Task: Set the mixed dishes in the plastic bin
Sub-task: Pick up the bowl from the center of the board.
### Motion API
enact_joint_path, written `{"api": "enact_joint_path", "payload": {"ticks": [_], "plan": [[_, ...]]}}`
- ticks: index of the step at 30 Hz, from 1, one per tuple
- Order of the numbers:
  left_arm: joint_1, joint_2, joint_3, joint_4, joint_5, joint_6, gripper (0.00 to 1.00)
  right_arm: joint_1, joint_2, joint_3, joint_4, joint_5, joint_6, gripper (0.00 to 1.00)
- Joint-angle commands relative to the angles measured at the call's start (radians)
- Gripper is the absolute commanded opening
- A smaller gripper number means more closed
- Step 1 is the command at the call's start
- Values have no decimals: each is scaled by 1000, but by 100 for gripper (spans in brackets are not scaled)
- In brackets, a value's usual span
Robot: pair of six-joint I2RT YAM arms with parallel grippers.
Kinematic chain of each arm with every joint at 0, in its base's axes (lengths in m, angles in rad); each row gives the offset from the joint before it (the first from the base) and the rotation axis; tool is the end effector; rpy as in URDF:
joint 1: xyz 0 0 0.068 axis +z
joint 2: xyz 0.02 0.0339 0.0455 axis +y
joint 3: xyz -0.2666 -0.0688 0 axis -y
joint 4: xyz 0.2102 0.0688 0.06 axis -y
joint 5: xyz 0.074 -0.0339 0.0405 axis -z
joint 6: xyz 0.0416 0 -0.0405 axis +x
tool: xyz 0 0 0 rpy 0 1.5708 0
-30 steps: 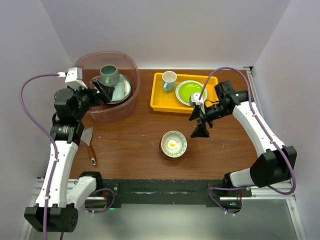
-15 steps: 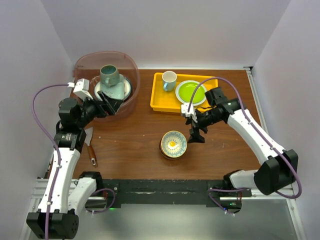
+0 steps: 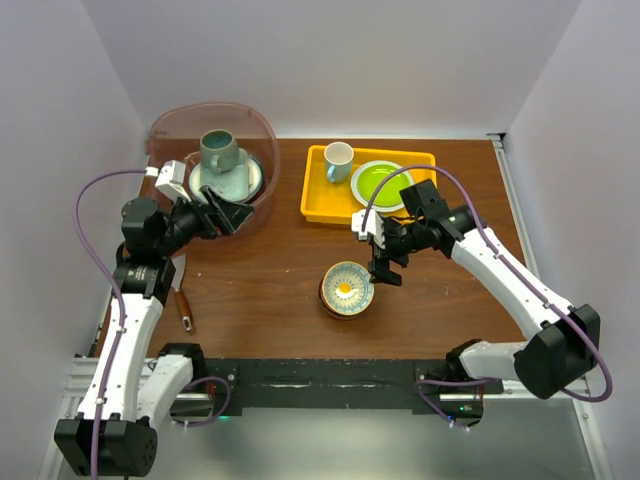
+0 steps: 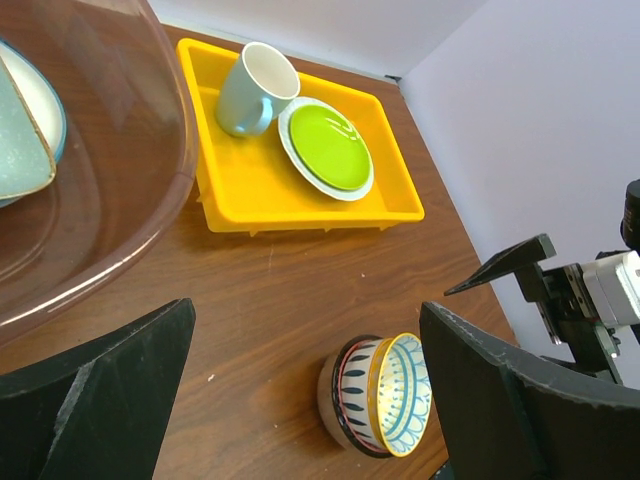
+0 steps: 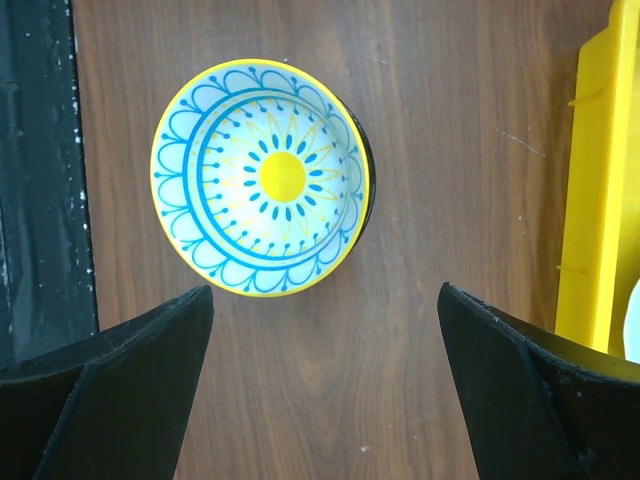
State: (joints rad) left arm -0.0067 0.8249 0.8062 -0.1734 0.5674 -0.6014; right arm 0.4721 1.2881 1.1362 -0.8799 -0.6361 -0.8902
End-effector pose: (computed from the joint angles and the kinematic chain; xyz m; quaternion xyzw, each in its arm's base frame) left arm 0.1573 -0.0234 0.3445 -0.0468 0.7605 -0.3889 0.5179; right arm 0.1826 0.1210 0.3048 -0.6412 0.6588 0.2424 0.3099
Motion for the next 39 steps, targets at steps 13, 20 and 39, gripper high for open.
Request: {"api": "enact_joint_path", "payload": {"ticks": [13, 20, 39], "plan": [[7, -9, -15, 49, 49, -34, 100, 65, 2, -12, 70, 142, -4, 98], [7, -12, -15, 43, 51, -35, 100, 91, 8, -7, 71, 184, -32, 98], [7, -17, -18, 31, 52, -26, 100, 164, 46, 40, 70, 237, -79, 98]]}}
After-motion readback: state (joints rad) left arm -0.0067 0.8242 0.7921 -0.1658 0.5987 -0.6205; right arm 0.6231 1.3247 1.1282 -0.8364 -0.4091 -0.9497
